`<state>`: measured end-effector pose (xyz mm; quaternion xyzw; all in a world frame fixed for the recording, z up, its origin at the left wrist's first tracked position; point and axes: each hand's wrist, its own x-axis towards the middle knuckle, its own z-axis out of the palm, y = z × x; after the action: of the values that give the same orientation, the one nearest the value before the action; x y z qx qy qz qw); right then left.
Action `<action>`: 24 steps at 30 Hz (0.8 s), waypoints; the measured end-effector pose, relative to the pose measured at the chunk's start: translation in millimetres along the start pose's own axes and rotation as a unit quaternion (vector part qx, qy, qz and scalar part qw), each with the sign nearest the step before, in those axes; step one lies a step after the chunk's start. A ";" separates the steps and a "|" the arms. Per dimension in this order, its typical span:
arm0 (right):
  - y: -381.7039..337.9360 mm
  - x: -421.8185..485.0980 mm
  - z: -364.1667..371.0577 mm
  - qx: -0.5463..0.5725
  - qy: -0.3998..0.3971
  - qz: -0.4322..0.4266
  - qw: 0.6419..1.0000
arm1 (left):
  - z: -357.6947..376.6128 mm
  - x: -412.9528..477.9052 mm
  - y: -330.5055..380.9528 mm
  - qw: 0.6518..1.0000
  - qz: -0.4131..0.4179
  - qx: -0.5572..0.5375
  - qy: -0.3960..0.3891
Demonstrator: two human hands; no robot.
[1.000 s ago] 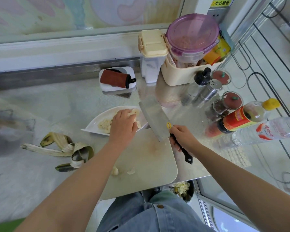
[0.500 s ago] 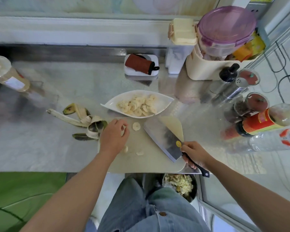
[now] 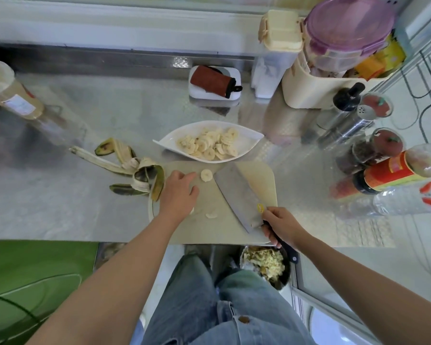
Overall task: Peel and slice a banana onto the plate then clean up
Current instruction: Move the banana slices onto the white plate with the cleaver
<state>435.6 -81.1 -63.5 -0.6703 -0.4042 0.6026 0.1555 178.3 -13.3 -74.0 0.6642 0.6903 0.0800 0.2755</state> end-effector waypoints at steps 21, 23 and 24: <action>-5.4 -2.3 9.8 -0.011 0.008 -0.014 1.000 | 1.3 6.7 5.9 0.997 -0.020 -0.067 -0.021; -4.4 -2.2 6.8 -0.022 0.014 -0.013 1.000 | 0.8 4.4 5.6 0.997 -0.019 -0.066 -0.019; -3.3 -2.5 5.9 -0.027 0.010 -0.012 1.000 | 1.0 3.4 5.2 0.997 -0.021 -0.067 -0.018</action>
<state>429.1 -82.5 -60.8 -0.6758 -0.4267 0.5824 0.1484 183.4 -9.7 -73.4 0.6311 0.6919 0.1085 0.3334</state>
